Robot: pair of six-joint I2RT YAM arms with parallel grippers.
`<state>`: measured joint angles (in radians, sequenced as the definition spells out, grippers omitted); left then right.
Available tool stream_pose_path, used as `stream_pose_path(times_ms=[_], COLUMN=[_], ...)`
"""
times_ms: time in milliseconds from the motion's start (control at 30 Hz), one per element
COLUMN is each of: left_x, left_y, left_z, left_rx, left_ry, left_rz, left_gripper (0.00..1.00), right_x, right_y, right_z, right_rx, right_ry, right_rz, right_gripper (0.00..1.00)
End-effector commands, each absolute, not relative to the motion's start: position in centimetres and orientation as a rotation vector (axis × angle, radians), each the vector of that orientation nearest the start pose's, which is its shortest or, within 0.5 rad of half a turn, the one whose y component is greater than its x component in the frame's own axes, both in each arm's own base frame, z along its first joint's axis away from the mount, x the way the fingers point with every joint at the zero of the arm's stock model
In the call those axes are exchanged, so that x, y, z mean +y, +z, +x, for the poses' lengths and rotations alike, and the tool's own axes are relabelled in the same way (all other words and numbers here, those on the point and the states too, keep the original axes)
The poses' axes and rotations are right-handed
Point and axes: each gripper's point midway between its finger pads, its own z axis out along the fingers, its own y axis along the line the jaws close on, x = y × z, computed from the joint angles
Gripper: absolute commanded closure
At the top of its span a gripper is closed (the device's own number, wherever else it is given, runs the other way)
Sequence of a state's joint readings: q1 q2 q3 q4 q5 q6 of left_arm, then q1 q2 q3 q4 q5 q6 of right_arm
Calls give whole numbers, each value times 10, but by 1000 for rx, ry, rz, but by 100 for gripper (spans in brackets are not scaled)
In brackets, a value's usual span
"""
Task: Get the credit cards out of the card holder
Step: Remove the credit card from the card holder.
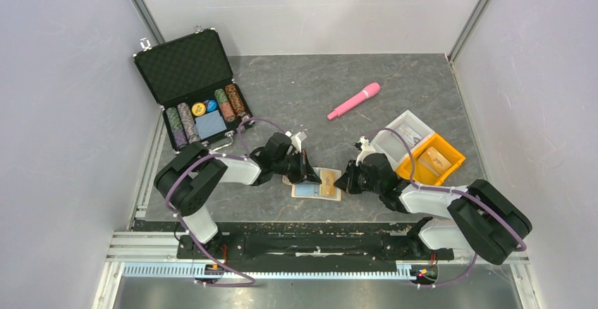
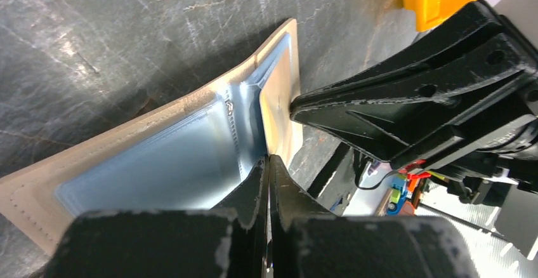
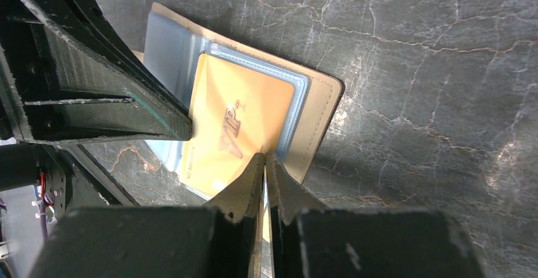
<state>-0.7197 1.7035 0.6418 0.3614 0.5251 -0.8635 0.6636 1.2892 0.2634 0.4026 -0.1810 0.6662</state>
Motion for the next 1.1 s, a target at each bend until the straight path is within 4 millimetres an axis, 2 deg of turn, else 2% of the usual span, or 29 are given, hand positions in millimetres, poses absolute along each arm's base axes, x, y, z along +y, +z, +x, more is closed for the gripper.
stream_pose_path(times_ms=[0, 167, 300, 467, 767, 1067], left_x=[-350, -348, -333, -318, -307, -286], left_y=[61, 59, 47, 41, 38, 47], left_z=[199, 201, 206, 211, 214, 223], left_rx=[2462, 2477, 2531, 2549, 2566, 2540], left_ry=[-1538, -1527, -1407, -1338, -1298, -1174], left_rz=[154, 112, 52, -8, -61, -110], left_gripper=[98, 98, 98, 98, 98, 98], right_x=[227, 223, 218, 212, 203, 204], right_y=[14, 10, 6, 4, 5, 13], right_z=[200, 199, 200, 201, 206, 212], right_rx=[2356, 2370, 2380, 2385, 2376, 2354], right_ry=[890, 869, 854, 833, 803, 803], right_rz=[-102, -87, -74, -70, -63, -94], right_gripper=[95, 95, 96, 97, 98, 97])
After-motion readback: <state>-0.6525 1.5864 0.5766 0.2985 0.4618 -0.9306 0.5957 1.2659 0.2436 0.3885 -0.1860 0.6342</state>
